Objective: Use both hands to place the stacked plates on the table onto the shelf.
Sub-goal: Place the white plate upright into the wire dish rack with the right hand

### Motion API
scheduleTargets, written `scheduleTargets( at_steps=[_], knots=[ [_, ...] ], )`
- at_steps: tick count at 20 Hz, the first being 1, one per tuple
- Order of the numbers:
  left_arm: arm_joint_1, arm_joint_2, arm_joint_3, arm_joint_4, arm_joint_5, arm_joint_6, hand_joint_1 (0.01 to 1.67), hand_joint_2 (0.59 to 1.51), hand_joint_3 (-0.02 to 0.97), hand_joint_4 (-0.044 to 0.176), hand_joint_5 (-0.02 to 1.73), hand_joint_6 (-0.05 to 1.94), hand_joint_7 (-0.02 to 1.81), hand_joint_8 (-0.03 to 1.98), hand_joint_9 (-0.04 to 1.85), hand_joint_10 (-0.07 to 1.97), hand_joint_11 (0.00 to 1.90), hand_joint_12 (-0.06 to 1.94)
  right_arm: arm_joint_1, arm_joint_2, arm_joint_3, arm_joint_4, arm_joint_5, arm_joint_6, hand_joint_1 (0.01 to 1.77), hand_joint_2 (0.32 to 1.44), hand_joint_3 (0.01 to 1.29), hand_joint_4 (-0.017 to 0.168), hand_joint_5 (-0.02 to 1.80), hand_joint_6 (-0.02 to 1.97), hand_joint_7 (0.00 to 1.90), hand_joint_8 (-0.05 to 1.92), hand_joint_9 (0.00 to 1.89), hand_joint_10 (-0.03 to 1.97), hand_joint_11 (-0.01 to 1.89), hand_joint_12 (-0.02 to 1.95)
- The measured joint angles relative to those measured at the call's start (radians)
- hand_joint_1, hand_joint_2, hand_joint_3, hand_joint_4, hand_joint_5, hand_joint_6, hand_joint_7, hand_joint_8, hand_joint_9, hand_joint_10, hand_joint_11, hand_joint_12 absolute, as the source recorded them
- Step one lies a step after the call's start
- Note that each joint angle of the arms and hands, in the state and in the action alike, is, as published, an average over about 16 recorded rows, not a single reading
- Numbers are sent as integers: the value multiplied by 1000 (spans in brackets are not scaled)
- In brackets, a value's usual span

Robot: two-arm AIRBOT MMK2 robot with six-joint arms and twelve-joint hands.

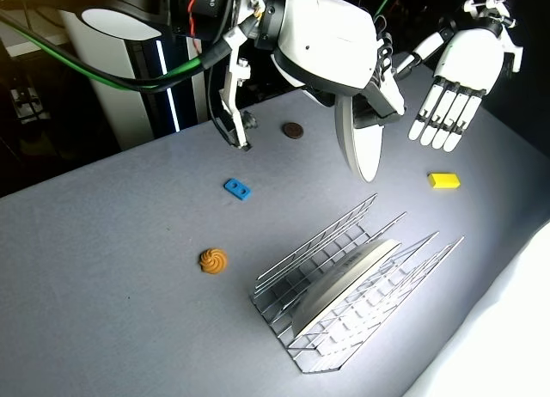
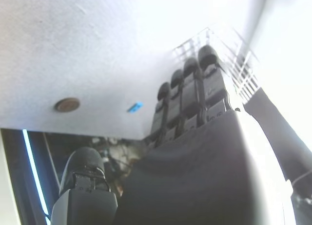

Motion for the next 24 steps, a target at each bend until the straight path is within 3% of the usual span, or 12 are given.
scheduleTargets(
  at_steps=[11,24],
  knots=[
    [-5,-9,2,9,-1,0,16,1127,21,0,67,9,87,0,72,9,17,225,-4,61,1,252,82,-81,1168,1131,12,-1,684,1150,754,1631,665,1687,501,1867],
    [-1,-15,6,10,-1,0,15,1128,20,0,67,9,87,0,78,9,17,232,-30,45,67,303,122,-68,1170,1132,12,-6,699,1112,779,1580,701,1603,496,1763]
  ],
)
